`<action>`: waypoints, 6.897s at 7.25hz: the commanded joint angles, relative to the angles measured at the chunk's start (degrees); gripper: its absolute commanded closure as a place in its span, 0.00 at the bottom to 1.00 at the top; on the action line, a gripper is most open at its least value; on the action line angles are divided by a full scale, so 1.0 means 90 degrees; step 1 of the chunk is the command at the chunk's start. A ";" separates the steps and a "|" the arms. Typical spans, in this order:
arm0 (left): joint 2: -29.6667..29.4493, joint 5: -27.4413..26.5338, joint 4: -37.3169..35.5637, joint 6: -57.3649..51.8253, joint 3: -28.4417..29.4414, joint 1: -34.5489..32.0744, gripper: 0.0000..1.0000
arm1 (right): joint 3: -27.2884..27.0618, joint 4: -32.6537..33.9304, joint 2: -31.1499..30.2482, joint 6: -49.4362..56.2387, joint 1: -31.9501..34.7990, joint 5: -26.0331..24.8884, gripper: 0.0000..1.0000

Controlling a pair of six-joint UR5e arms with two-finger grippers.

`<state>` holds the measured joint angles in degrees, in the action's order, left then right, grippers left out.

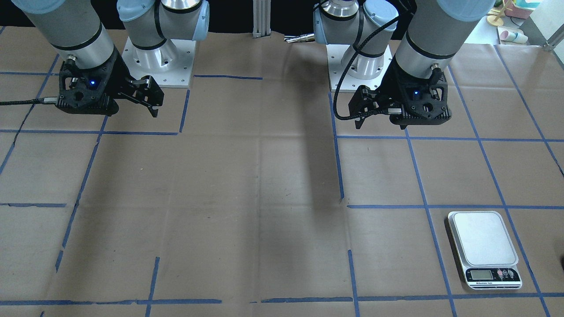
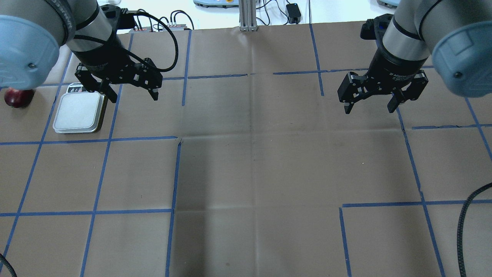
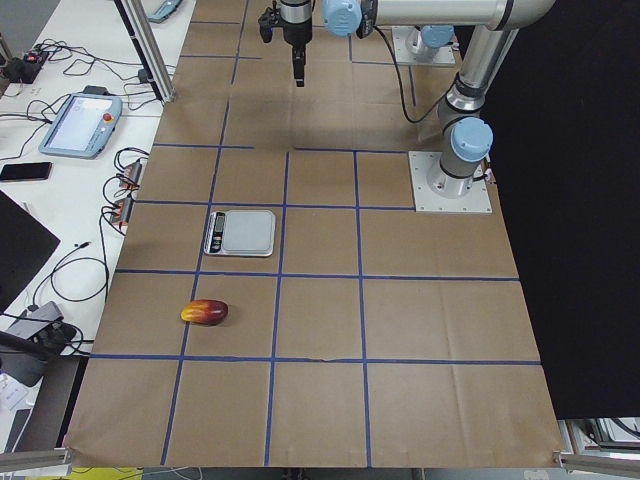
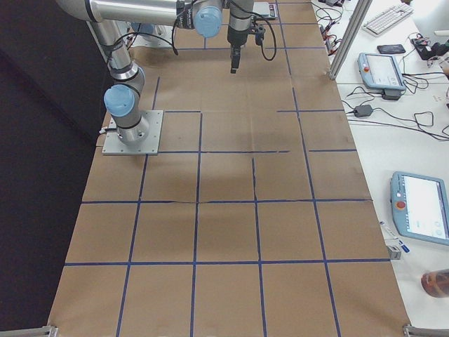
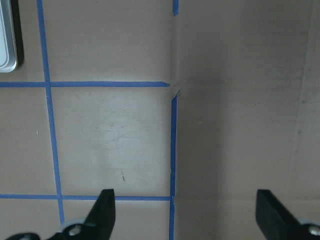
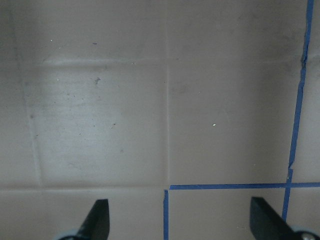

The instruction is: Weigh mango

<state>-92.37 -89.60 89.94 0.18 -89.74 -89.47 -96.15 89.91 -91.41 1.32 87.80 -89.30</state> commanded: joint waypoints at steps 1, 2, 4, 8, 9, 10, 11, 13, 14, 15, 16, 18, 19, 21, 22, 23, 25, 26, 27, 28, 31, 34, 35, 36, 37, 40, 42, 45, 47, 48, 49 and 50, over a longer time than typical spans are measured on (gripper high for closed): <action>0.0000 0.0005 -0.0003 0.0000 0.0011 0.0010 0.00 | 0.0000 0.0000 0.0000 0.0000 0.0000 0.0000 0.00; 0.0000 0.0014 -0.0003 0.0000 0.0011 0.0010 0.00 | 0.0000 0.0000 0.0000 0.0000 0.0000 0.0000 0.00; -0.0029 0.0014 -0.0023 0.0000 0.0127 0.0136 0.00 | 0.0000 0.0000 0.0000 0.0000 0.0000 0.0000 0.00; -0.0369 0.0015 -0.0149 -0.1476 0.0459 0.1898 0.00 | 0.0000 0.0000 0.0000 0.0000 0.0000 0.0000 0.00; -0.0826 0.0014 -0.0372 -0.2210 0.0663 0.2629 0.00 | 0.0000 0.0000 0.0000 0.0000 0.0000 0.0000 0.00; -0.1333 0.0014 -0.0558 -0.2923 0.1052 0.3159 0.00 | 0.0000 0.0000 0.0000 0.0000 0.0000 0.0000 0.00; -0.2005 -0.0005 -0.0608 -0.3732 0.1781 0.3609 0.00 | 0.0000 0.0000 0.0000 0.0000 0.0000 0.0000 0.00; -0.3780 0.0014 -0.0589 -0.4626 0.3847 0.4255 0.00 | 0.0000 0.0000 0.0000 0.0000 0.0000 0.0000 0.00; -0.4717 -0.0005 -0.0541 -0.4996 0.4931 0.4384 0.00 | 0.0000 0.0000 0.0000 0.0000 0.0000 0.0000 0.00; -0.5481 0.0014 -0.0482 -0.5078 0.5851 0.4491 0.00 | 0.0000 0.0000 0.0000 0.0000 0.0000 0.0000 0.00; -0.6126 0.0198 -0.0327 -0.5156 0.6576 0.4550 0.00 | 0.0000 0.0000 0.0000 0.0000 0.0000 0.0000 0.00; -0.6853 0.0376 -0.0169 -0.5156 0.7390 0.4541 0.00 | 0.0000 0.0000 0.0000 0.0000 0.0000 0.0000 0.00; -0.7049 0.0376 -0.0169 -0.5156 0.7461 0.4541 0.00 | 0.0000 0.0000 0.0000 0.0000 0.0000 0.0000 0.00; -0.7362 0.0317 -0.0150 -0.5137 0.7413 0.4541 0.01 | 0.0000 0.0000 0.0000 0.0000 0.0010 0.0000 0.00; -0.7450 0.0317 -0.0130 -0.5127 0.7413 0.4531 0.01 | 0.0000 0.0000 0.0000 0.0000 0.0000 0.0000 0.00; -0.7509 0.0308 -0.0062 -0.5118 0.7403 0.4541 0.01 | 0.0000 0.0000 0.0000 0.0000 0.0000 0.0000 0.00; -0.7539 0.0259 0.0123 -0.5108 0.7403 0.4541 0.32 | 0.0000 0.0000 0.0000 0.0000 0.0000 0.0000 0.00; -0.7530 0.0210 0.0143 -0.5117 0.7423 0.4541 0.50 | 0.0000 0.0000 0.0000 0.0000 0.0000 0.0000 0.00; -0.7462 0.0210 0.0143 -0.5117 0.7423 0.4541 0.58 | 0.0000 0.0000 0.0000 0.0000 0.0000 0.0000 0.00; -0.7403 0.0219 0.0269 -0.5108 0.7423 0.4541 0.60 | 0.0000 0.0000 0.0000 0.0000 0.0000 0.0000 0.00; -0.6332 0.0210 0.2117 -0.4544 0.7219 0.4454 0.66 | 0.0000 0.0000 0.0000 0.0000 0.0000 0.0000 0.00; -0.5268 0.0229 0.2400 -0.3696 0.5760 0.4094 0.73 | 0.0000 0.0000 0.0000 0.0000 0.0000 0.0000 0.00; -0.4655 0.0220 0.1848 -0.3189 0.4767 0.3802 0.73 | 0.0000 0.0000 0.0000 0.0000 0.0000 0.0000 0.00; -0.4049 0.0220 0.0943 -0.2875 0.3587 0.3557 0.72 | 0.0000 0.0000 0.0000 0.0000 0.0000 0.0000 0.00; -0.3743 0.0220 -0.0003 -0.2639 0.2541 0.3429 0.72 | 0.0000 0.0000 0.0000 0.0000 0.0000 0.0000 0.00; -0.3818 0.0220 -0.2408 -0.2286 0.1039 0.3224 0.65 | 0.0000 0.0000 0.0000 0.0000 0.0000 0.0000 0.00; -0.3789 0.0229 -0.2601 -0.2266 0.1103 0.3135 0.30 | 0.0000 0.0000 0.0000 0.0000 0.0000 0.0000 0.00; -0.3702 0.0229 -0.2796 -0.2256 0.1270 0.3135 0.00 | 0.0000 0.0000 0.0000 0.0000 0.0000 0.0000 0.00; -0.3333 0.0210 -0.2302 -0.2237 0.1688 0.3086 0.00 | 0.0000 0.0000 0.0000 0.0000 0.0000 0.0000 0.00; -0.2866 0.0200 -0.1641 -0.2063 0.1729 0.3086 0.00 | 0.0000 0.0000 0.0000 0.0000 0.0000 0.0000 0.00; -0.2359 0.0200 -0.1160 -0.1577 0.1623 0.3018 0.00 | 0.0000 0.0000 0.0000 0.0000 0.0000 0.0000 0.00; -0.1832 0.0200 -0.0537 -0.1108 0.1612 0.2670 0.00 | 0.0000 0.0000 0.0000 0.0000 0.0000 0.0000 0.00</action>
<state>-114.51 -87.79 78.66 -14.56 -75.00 -62.91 -96.15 89.91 -91.41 1.32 87.81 -89.30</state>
